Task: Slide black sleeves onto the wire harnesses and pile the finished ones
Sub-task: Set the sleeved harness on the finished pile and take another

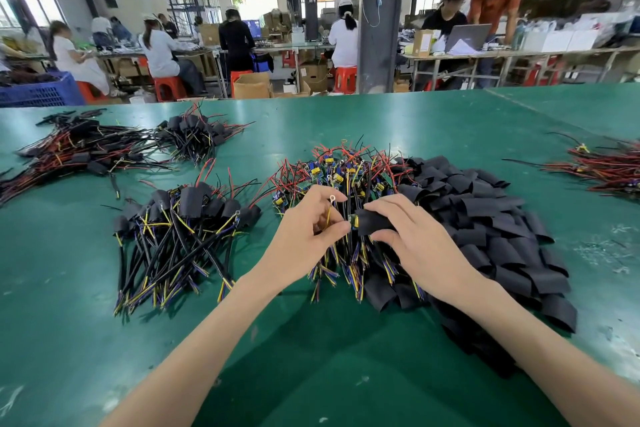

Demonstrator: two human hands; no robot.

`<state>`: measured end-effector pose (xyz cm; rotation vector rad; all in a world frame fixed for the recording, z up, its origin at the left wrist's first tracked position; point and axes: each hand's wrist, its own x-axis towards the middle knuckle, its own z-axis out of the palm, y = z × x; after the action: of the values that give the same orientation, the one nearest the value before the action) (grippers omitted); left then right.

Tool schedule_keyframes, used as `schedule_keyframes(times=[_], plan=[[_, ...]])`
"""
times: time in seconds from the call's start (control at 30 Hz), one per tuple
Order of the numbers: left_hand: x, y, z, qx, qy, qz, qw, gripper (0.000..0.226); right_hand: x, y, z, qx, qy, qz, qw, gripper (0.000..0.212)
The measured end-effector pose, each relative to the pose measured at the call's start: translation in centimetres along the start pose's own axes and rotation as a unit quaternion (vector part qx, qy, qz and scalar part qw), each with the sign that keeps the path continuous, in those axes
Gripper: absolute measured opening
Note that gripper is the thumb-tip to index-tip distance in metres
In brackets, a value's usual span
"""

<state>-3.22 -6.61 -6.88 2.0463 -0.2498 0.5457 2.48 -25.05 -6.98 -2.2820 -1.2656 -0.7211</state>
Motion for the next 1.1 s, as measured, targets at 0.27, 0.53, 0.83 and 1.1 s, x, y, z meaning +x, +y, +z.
schedule_keyframes(times=[0.27,0.53,0.83,1.1], plan=[[-0.1,0.2,0.1,0.032,-0.016,-0.004,0.999,0.034,-0.2,-0.1,0.3,0.027,-0.028,0.023,0.999,0.034],[-0.1,0.1,0.2,0.072,-0.018,-0.017,0.997,0.010,-0.2,-0.3,0.3,0.049,-0.043,0.022,0.998,0.033],[1.1,0.7,-4.2,0.251,0.226,0.037,0.941,0.004,-0.3,7.0,-2.4,-0.182,0.006,0.290,0.940,0.056],[1.1,-3.5,-11.0,0.387,0.366,-0.097,0.841,0.022,-1.7,11.1,-1.7,-0.211,-0.231,0.339,0.887,0.041]])
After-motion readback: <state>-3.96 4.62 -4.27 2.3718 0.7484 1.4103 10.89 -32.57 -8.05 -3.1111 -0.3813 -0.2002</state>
